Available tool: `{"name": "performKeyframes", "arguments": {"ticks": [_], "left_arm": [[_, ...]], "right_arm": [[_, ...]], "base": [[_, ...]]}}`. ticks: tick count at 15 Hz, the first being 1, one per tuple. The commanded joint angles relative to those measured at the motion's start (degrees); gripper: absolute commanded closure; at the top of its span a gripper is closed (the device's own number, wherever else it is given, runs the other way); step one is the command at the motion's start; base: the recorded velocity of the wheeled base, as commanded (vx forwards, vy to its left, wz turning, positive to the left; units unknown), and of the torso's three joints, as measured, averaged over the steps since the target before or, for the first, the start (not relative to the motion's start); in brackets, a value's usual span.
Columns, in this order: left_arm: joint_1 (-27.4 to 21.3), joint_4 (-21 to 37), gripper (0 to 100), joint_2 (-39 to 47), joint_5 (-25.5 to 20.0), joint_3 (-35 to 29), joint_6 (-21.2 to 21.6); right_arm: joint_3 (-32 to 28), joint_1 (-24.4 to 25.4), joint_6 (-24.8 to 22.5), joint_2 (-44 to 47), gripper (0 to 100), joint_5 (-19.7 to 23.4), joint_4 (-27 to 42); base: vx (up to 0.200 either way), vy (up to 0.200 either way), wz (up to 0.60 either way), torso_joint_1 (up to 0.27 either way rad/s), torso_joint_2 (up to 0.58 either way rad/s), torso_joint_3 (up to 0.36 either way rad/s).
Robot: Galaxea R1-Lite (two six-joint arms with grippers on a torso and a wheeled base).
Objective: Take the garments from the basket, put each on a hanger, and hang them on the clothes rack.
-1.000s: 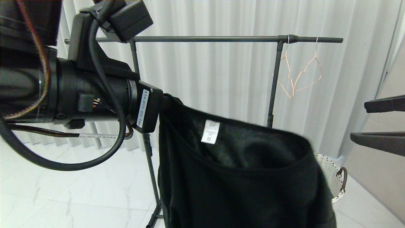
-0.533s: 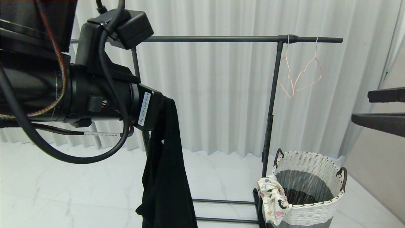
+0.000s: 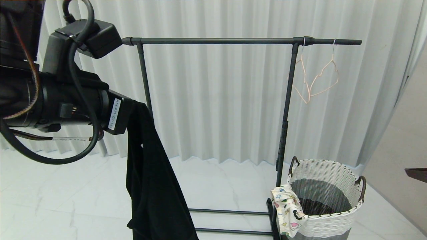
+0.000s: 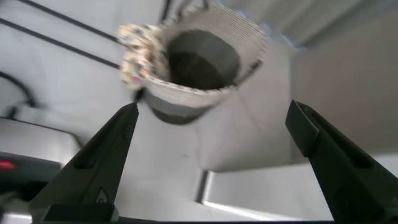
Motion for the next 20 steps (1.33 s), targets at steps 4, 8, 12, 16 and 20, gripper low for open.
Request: {"name": "performKeyframes", "arguments": {"ticks": [4, 8, 12, 16, 20], "left_arm": [[1.1, -2.7, 100, -4.2, 0.0, 9.3, -0.1], [1.2, -4.4, 100, -3.1, 0.4, 10.9, -0.2], [1.2, -4.5, 100, -3.3, 0.4, 11.8, -0.2], [1.1, -4.5, 100, -3.2, 0.4, 12.4, -0.1], [1.0, -4.5, 100, -3.3, 0.4, 12.3, 0.0]], "right_arm": [[4.2, -6.2, -4.8, -2.4, 0, -4.3, -1.1], [10.4, -6.4, -6.1, -4.0, 0, -4.4, -7.5], [11.5, -8.1, -5.7, -4.0, 0, -4.1, -9.9], [12.0, -8.4, -2.6, -3.9, 0, -3.9, -9.9], [12.0, -8.4, -1.9, -3.9, 0, -3.8, -9.9]], "base": [[0.000, 0.000, 0.00, 0.000, 0.00, 0.000], [0.000, 0.000, 0.00, 0.000, 0.00, 0.000], [0.000, 0.000, 0.00, 0.014, -0.04, -0.032], [0.000, 0.000, 0.00, 0.126, -0.37, -0.244], [0.000, 0.000, 0.00, 0.170, -0.45, -0.277]]}}
